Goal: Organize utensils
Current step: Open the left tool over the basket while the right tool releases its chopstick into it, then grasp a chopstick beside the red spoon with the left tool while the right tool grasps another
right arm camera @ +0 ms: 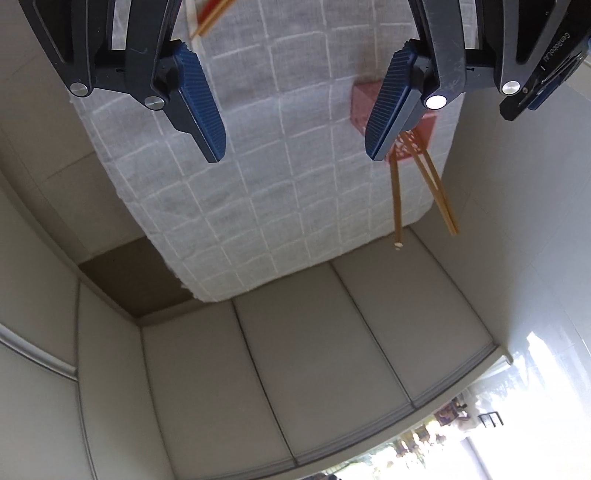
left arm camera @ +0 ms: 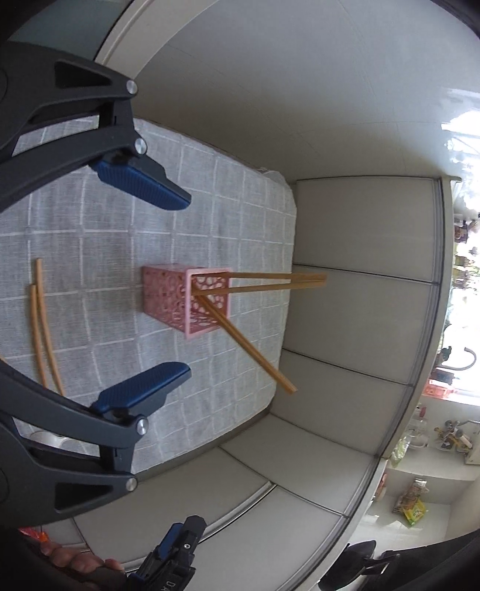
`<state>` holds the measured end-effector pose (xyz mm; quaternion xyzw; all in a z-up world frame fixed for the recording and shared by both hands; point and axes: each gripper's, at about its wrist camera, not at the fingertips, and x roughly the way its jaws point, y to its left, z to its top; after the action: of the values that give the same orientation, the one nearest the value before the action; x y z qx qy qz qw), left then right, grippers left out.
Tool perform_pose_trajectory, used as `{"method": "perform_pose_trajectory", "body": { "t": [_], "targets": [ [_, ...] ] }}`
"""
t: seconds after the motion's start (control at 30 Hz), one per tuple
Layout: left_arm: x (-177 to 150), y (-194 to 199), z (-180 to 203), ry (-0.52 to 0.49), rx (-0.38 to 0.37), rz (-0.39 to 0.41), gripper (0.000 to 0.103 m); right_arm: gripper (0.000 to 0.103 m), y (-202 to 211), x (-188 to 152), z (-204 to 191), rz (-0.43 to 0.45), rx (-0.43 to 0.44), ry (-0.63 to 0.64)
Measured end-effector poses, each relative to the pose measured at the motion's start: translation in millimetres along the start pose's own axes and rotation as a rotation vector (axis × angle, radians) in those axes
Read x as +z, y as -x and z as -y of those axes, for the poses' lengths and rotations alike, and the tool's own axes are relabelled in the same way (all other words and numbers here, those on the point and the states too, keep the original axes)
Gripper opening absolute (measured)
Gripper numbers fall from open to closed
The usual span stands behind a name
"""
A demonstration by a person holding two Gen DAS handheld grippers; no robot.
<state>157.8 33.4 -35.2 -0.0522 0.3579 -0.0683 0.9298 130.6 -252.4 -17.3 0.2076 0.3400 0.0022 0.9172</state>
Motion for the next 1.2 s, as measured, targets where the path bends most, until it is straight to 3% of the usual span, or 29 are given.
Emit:
{"method": "perform_pose_trajectory", "body": {
  "t": [0.27,0.37,0.63,0.73,0.8,0.9,1.07,1.2],
  "targets": [
    [-51,-29,29,-0.074,-0.064,-0.244,0.085,0.086,-3,-28,34,-0.155,-0.101,0.01],
    [-65,-47,42,-0.084,-0.102,-0.335,0.085,0.087,-11,-42,48,-0.239,-0.138,0.01],
    [-92,-85,89,-0.097,-0.209,-0.484,0.083,0.087,-34,-64,81,-0.422,-0.175,-0.032],
    [-98,-97,109,-0.106,-0.252,-0.523,0.068,0.087,-36,-67,90,-0.448,-0.186,-0.038],
    [-102,-107,122,-0.107,-0.283,-0.545,0.045,0.087,-37,-67,95,-0.458,-0.187,-0.039],
    [-106,-118,139,-0.114,-0.338,-0.575,0.027,0.087,-37,-67,103,-0.464,-0.2,-0.038],
    [-112,-126,164,-0.201,-0.344,-0.584,0.016,0.087,-37,-64,117,-0.466,-0.217,-0.055],
    [-118,-132,169,-0.25,-0.322,-0.605,0.014,0.087,-39,-62,124,-0.468,-0.224,-0.061]
  ]
}}
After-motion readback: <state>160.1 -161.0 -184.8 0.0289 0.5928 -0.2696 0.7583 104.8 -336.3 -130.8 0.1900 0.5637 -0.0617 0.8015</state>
